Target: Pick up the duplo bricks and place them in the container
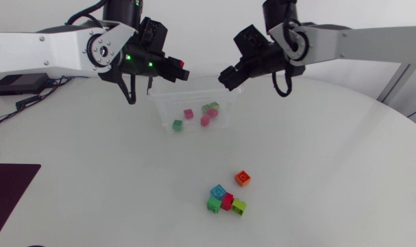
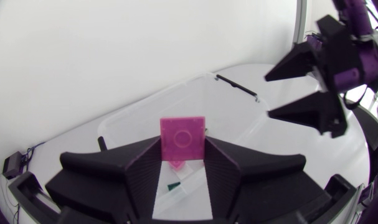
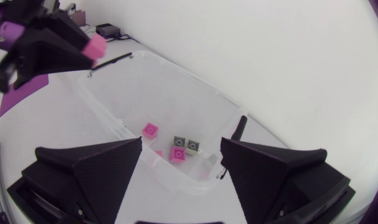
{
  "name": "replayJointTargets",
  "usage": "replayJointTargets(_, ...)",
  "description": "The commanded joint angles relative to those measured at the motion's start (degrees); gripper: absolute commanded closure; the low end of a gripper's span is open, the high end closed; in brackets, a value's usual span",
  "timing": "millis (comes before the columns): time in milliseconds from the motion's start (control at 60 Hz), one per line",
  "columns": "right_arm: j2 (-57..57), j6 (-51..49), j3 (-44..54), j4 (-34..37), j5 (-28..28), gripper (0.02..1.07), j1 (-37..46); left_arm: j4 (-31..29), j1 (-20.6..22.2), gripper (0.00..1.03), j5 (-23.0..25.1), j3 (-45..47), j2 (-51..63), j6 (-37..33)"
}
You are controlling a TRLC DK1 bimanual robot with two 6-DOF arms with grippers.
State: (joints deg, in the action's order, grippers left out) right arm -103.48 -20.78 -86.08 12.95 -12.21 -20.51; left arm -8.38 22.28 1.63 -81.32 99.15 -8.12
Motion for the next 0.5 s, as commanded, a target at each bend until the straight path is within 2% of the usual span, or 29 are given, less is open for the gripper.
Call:
replayJointTargets(0,6.8,0.2,6.6,-0.8,-0.4,0.1,0.3,2.2,-1.3,0.88,0.4,-2.4,4.2,0.1)
replayJointTargets(333,24.6,-2.7,33.3,-0.4,-2.5,0.1,-0.3,4.2,-4.2,0.87,0.4,-11.1,14.3,0.1)
replayJointTargets(483,26.4,-3.1,39.1,2.8,-1.5,0.1,-0.3,3.4,-5.5,0.83,0.4,-16.1,18.3,0.2)
